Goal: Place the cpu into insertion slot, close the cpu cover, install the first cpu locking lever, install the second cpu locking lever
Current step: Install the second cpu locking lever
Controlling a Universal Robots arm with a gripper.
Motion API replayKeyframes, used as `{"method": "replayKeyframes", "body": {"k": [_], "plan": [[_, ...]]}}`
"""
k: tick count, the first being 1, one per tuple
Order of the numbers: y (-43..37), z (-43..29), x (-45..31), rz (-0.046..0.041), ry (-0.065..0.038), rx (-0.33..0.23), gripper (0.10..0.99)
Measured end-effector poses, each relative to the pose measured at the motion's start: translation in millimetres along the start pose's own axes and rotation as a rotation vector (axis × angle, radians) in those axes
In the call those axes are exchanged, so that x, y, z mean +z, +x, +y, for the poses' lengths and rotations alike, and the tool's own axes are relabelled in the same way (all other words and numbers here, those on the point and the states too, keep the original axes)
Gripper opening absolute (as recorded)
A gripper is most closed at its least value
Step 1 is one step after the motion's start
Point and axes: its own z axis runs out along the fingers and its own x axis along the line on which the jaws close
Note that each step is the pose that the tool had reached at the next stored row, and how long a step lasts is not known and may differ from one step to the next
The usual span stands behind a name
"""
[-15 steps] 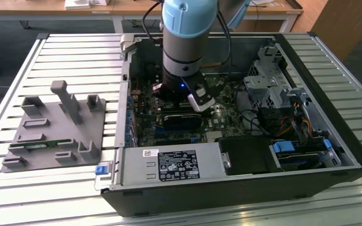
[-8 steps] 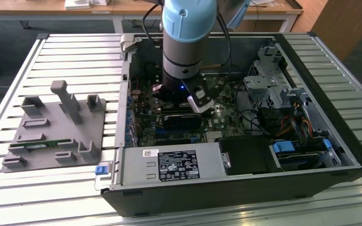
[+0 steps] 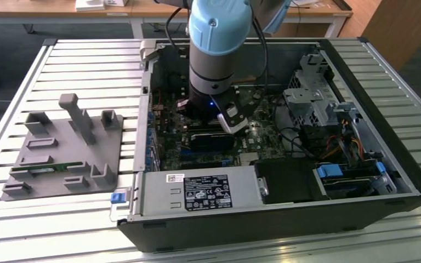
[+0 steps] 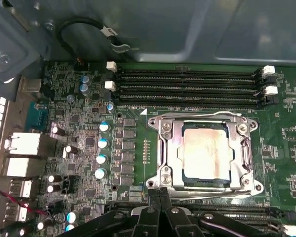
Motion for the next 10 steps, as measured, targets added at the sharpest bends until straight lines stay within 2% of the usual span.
{"method": "replayKeyframes", "body": {"k": [8,10], "plan": [[1.0,-1.4,4.5,-0.0007,-0.027,-0.001,0.106],[1.3,-1.4,4.3,-0.0005,-0.026,0.000,0.106]]}}
